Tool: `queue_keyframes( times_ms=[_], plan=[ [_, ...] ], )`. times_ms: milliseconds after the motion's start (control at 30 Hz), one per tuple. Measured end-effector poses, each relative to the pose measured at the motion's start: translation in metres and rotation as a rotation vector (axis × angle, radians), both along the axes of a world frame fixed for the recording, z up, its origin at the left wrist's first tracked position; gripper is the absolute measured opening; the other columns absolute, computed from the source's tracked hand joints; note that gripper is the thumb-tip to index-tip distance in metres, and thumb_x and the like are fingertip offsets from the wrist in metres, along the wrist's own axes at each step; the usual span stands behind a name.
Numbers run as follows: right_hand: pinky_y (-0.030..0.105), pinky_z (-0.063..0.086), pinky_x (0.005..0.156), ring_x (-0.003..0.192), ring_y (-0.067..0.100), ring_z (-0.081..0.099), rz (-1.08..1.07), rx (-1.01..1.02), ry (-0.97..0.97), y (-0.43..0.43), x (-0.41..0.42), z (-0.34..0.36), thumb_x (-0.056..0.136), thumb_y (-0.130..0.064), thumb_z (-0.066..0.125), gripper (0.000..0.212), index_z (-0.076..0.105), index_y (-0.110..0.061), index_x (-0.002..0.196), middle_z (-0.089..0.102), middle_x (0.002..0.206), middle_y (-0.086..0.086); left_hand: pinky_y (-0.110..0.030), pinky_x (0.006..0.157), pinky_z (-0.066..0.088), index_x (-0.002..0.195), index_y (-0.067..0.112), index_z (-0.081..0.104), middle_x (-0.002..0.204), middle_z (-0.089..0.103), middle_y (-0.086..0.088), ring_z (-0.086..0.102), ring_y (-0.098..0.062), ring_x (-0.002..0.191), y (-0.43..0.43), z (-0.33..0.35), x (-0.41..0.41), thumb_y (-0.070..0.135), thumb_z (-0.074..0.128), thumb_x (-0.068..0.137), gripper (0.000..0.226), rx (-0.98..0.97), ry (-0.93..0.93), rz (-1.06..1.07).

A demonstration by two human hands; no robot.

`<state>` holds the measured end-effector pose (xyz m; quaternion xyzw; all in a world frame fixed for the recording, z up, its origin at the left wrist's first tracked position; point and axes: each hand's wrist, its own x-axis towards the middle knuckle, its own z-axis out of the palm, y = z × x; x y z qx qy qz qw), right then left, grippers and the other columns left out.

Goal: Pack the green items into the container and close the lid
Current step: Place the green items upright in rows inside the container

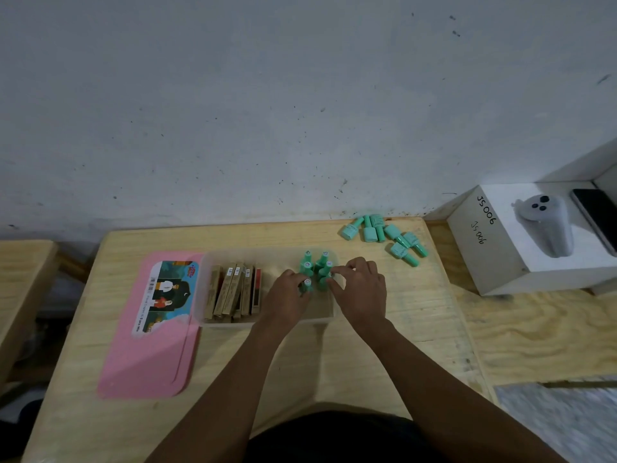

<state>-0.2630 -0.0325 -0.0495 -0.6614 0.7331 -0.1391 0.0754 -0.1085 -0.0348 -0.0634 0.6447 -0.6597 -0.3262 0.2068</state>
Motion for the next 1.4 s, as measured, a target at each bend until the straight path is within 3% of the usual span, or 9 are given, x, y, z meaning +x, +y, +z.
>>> queue_keyframes(
  times_ms=[100, 267, 467, 767, 967, 1200, 1400],
  plan=[
    [0.037, 0.043, 0.080, 0.102, 0.021, 0.052, 0.013, 0.003, -0.013, 0.001, -0.001, -0.001, 0.088, -0.040, 0.063, 0.025, 0.072, -0.028, 0.108, 0.060, 0.107, 0.000, -0.035, 0.076, 0.051, 0.115, 0.013, 0.065, 0.106, 0.063, -0.007, 0.060, -0.023, 0.090, 0.000, -0.002, -0.001, 0.017, 0.069, 0.082, 0.034, -0.023, -0.003, 0.023],
    [0.035, 0.044, 0.077, 0.100, 0.021, 0.053, 0.023, 0.003, -0.045, 0.002, -0.001, -0.003, 0.088, -0.038, 0.064, 0.026, 0.072, -0.026, 0.110, 0.060, 0.106, 0.000, -0.039, 0.075, 0.054, 0.109, 0.014, 0.066, 0.105, 0.066, -0.005, 0.059, -0.020, 0.083, 0.001, -0.003, -0.002, 0.015, 0.071, 0.080, 0.030, -0.034, 0.051, 0.075],
    [0.035, 0.044, 0.080, 0.103, 0.020, 0.052, 0.006, 0.025, -0.095, 0.003, 0.001, -0.001, 0.089, -0.037, 0.063, 0.027, 0.070, -0.025, 0.112, 0.060, 0.108, 0.000, -0.028, 0.067, 0.048, 0.108, 0.013, 0.065, 0.103, 0.067, -0.005, 0.056, -0.013, 0.077, -0.002, -0.003, -0.007, 0.012, 0.070, 0.081, 0.027, -0.041, 0.092, 0.100],
    [0.035, 0.045, 0.081, 0.106, 0.019, 0.051, -0.001, 0.062, -0.105, 0.002, 0.000, 0.000, 0.089, -0.039, 0.062, 0.026, 0.070, -0.029, 0.113, 0.058, 0.110, -0.002, -0.041, 0.076, 0.056, 0.109, 0.013, 0.064, 0.106, 0.065, -0.006, 0.064, -0.022, 0.090, -0.004, -0.006, -0.010, 0.011, 0.069, 0.082, 0.027, -0.048, 0.091, 0.157],
    [0.033, 0.048, 0.080, 0.107, 0.015, 0.049, 0.035, 0.076, -0.194, 0.003, -0.010, 0.003, 0.090, -0.044, 0.060, 0.032, 0.066, -0.032, 0.119, 0.056, 0.112, -0.005, -0.034, 0.071, 0.051, 0.105, 0.014, 0.062, 0.104, 0.065, -0.006, 0.063, -0.023, 0.090, -0.005, -0.004, -0.010, 0.012, 0.072, 0.080, 0.027, -0.035, 0.097, 0.179],
    [0.027, 0.046, 0.071, 0.099, 0.009, 0.056, -0.143, 0.010, -0.325, 0.017, -0.071, 0.008, 0.091, -0.042, 0.060, 0.025, 0.067, -0.033, 0.114, 0.057, 0.112, -0.008, -0.030, 0.062, 0.047, 0.096, 0.015, 0.061, 0.094, 0.060, 0.002, 0.057, -0.016, 0.081, -0.003, 0.023, -0.014, 0.028, 0.072, 0.081, 0.023, -0.328, -0.002, 0.179],
    [0.028, 0.044, 0.074, 0.086, 0.011, 0.059, -0.335, 0.146, -0.422, 0.013, -0.139, 0.000, 0.092, -0.038, 0.061, 0.028, 0.068, -0.025, 0.115, 0.066, 0.111, 0.001, -0.025, 0.061, 0.043, 0.089, 0.016, 0.061, 0.084, 0.056, 0.006, 0.052, -0.010, 0.074, -0.029, 0.048, -0.060, 0.026, 0.062, 0.089, 0.010, -0.439, 0.097, 0.057]
  ],
)
